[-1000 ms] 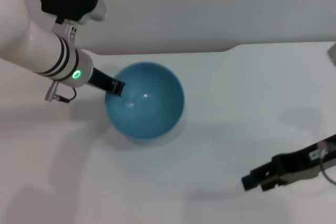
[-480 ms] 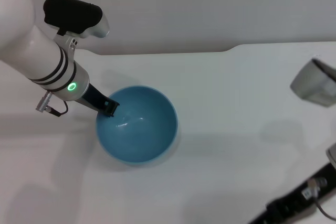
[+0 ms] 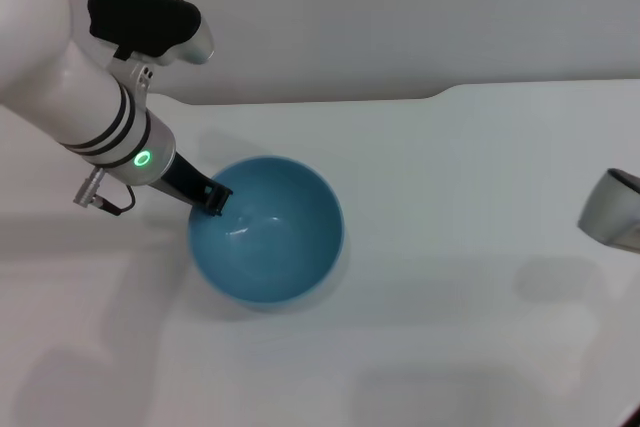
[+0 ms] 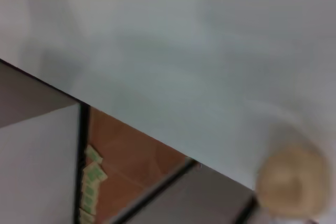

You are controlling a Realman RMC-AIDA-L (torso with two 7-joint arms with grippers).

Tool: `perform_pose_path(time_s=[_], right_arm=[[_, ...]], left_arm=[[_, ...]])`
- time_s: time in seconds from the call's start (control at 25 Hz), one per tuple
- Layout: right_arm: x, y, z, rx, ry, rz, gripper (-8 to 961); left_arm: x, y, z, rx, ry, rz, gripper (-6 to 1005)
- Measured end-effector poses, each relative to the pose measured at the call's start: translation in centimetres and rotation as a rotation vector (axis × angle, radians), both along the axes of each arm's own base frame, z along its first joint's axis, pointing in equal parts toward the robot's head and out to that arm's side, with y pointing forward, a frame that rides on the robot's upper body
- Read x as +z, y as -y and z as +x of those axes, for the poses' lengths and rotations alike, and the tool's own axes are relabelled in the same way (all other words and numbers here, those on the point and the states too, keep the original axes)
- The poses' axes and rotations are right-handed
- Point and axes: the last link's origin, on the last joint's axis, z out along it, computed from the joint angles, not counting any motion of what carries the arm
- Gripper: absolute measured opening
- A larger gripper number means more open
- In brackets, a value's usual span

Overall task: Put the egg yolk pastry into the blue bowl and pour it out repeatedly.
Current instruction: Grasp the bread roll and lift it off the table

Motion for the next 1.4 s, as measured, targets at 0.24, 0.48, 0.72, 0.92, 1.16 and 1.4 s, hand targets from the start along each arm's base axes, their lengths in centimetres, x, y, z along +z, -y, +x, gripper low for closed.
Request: perform_pose_path(time_s=[0.24,0.48,0.72,0.92,1.16,1.4], right_arm=[[1.2,-0.1,1.2,-0.029,0.129,-0.027,412],[1.0,-0.4,1.3,-0.030,0.143,-0.024,408],[-0.7,-1.2,1.6,-0.023,0.166,-0.033,404],[-1.8,-1.9,1.8,-0.016,0.170,-0.019,400],[-3.3,-2.2,1.9,-0.012,0.187,-0.046,396],[-4.3,-2.2,1.9,-0.009,0.195,-0.068,391]], left_arm=[[0.1,-0.1,0.4,-0.002,0.007,0.010,0],[0.0,-0.2,0.5,-0.006,0.016,0.014,1],[-0.2,-0.2,0.5,-0.009,0.023,0.021,1],[-0.2,-0.1,0.3,-0.004,0.025,0.024,0],[-0.1,-0.1,0.2,-0.002,0.024,0.025,1],[-0.1,-0.1,0.1,-0.002,0.022,0.026,0]])
